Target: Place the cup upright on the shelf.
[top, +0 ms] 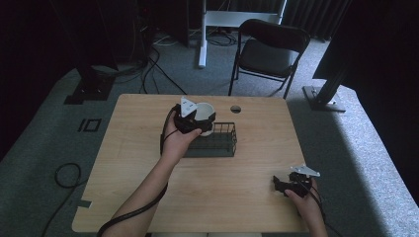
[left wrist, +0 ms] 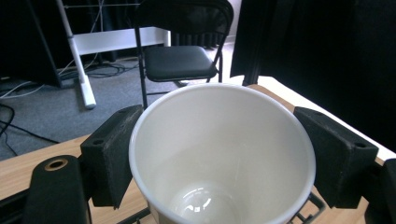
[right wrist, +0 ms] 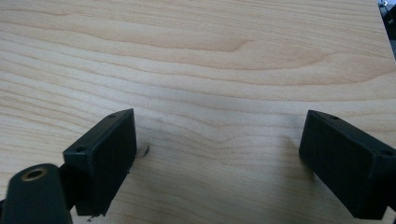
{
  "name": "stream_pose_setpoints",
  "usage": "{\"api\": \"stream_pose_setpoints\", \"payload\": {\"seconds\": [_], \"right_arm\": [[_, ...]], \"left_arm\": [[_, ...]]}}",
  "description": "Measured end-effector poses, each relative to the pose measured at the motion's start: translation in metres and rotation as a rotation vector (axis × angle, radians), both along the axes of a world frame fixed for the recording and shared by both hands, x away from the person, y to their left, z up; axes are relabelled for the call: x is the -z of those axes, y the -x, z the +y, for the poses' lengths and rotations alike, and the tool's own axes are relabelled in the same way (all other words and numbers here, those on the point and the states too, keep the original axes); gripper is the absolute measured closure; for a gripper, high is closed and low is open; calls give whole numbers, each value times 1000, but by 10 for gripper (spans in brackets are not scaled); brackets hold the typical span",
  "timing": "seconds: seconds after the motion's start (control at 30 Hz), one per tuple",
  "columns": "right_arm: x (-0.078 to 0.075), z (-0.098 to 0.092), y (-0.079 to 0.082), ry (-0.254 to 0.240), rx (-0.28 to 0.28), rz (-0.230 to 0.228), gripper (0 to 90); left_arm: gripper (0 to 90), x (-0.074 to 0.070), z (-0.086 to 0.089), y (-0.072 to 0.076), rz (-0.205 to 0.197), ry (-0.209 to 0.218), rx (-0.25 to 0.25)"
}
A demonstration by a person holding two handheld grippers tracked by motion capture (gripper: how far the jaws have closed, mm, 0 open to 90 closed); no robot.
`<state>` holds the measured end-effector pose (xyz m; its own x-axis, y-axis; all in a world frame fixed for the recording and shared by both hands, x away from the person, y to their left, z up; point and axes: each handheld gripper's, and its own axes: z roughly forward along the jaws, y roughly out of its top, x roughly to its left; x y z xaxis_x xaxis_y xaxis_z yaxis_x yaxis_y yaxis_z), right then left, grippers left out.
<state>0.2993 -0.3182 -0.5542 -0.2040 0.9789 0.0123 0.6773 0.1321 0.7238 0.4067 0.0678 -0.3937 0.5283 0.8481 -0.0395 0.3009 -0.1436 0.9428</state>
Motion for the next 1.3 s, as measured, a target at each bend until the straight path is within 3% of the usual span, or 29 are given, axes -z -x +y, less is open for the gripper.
{"api": "stream_pose_setpoints", "payload": {"seconds": [0.27,0.4,0.47,0.77,1.1,1.3], "right_arm": [[0,0,0,-2,1,1,107],[0,0,0,0,0,1,107],[0,0,0,0,-1,1,107],[0,0,0,0,-2,1,107],[0,0,0,0,-2,1,107],[0,0,0,-1,-2,1,107]], "left_arm": [[201,18,1,-2,25,4,-29],[201,27,-1,-3,32,-7,-43],[201,32,-3,-4,31,-37,-50],[201,49,-4,-6,60,-49,-77],[201,62,-6,-6,74,-74,-56],[201,63,-6,-6,62,-74,-49]]}}
